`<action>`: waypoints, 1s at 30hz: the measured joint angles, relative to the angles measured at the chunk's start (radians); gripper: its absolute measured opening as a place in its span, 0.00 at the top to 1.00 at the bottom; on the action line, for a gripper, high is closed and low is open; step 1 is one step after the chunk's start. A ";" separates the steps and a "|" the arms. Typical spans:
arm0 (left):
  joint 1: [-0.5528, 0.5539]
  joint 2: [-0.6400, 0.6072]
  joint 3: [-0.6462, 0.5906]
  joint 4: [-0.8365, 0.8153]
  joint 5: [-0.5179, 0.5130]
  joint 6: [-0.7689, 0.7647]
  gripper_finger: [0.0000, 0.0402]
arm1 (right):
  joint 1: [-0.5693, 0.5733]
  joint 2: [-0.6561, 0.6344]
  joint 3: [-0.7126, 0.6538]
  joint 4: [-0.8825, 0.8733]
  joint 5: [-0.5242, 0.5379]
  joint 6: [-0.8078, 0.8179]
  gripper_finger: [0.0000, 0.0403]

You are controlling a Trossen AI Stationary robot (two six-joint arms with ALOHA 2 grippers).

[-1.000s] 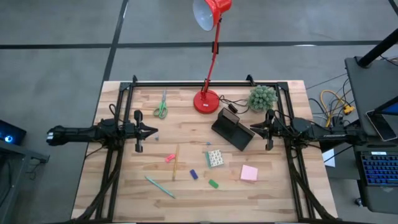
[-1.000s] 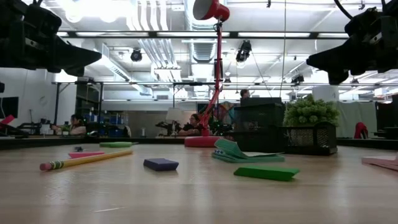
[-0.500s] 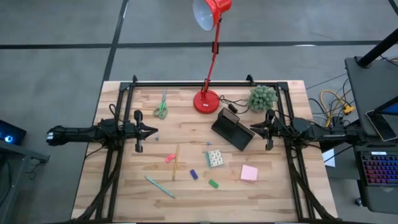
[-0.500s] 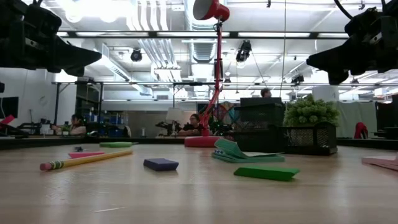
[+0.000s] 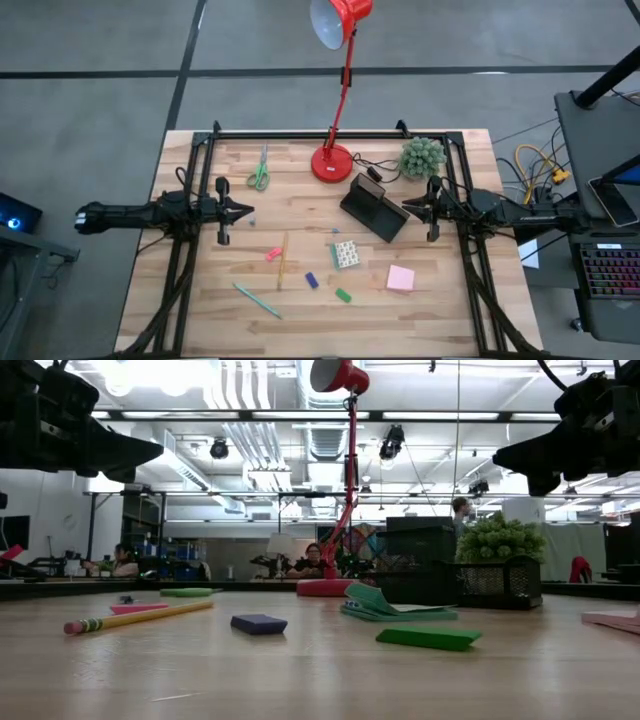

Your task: Pick and place office supplies into organizer

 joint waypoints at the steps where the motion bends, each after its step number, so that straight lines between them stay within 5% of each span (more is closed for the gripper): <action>1: 0.000 0.000 0.000 0.000 0.000 0.000 0.99 | 0.000 0.000 0.000 0.000 0.000 0.000 0.87; 30: 0.000 0.000 0.000 0.002 0.000 0.080 0.99 | 0.000 0.000 0.000 0.007 0.000 0.000 0.87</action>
